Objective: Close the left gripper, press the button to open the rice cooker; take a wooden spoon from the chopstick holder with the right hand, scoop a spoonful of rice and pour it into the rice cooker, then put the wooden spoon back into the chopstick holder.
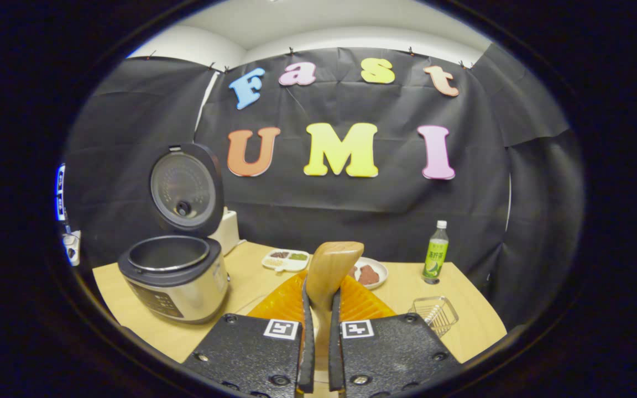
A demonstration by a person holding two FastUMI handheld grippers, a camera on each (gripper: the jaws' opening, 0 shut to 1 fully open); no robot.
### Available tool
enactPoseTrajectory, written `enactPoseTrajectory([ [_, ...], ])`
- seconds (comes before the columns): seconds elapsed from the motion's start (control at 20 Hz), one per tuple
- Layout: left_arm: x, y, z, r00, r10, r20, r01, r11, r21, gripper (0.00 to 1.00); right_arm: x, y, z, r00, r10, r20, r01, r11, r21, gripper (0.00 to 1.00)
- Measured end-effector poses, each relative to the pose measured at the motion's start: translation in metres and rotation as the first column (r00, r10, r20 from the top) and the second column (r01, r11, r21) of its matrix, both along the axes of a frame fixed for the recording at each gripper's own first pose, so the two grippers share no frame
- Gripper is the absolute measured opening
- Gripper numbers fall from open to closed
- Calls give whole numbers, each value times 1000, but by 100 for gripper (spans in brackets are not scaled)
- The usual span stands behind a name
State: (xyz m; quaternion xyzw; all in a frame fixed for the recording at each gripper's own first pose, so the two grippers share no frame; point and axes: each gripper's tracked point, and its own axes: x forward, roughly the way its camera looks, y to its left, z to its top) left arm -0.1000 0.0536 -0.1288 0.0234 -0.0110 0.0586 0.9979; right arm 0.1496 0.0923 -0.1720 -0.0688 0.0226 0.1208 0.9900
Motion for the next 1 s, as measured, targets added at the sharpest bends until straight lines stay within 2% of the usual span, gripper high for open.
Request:
enactPoseTrajectory([
  [0.2, -1, 2, -1, 1000, -1, -2, 1, 1000, -22, 94, 9, -14, -20, 996, -84, -10, 84, 996, 5, 15],
  [0.25, 1, 3, -1, 1000, 1, -1, -1, 1000, -29, 94, 10, -13, -23, 996, -82, -24, 83, 996, 19, 15],
  [0.5, 3, 1, -11, 1000, -7, -29, 7, 1000, -26, 95, 0, 19, -43, 993, -13, -115, 15, 1000, 21, 15],
  [0.65, 5, -1, -11, 999, -16, -29, 15, 999, -33, 95, -4, 32, -50, 986, 33, -163, -14, 993, 117, 15],
  [0.8, 4, -2, -11, 999, -24, -23, 23, 999, -34, 95, 1, 36, -51, 974, 84, -213, -14, 950, 311, 15],
  [1.0, 5, -3, -13, 999, -28, -26, 28, 999, -24, 95, 15, 29, -51, 952, 140, -270, 23, 852, 523, 15],
])
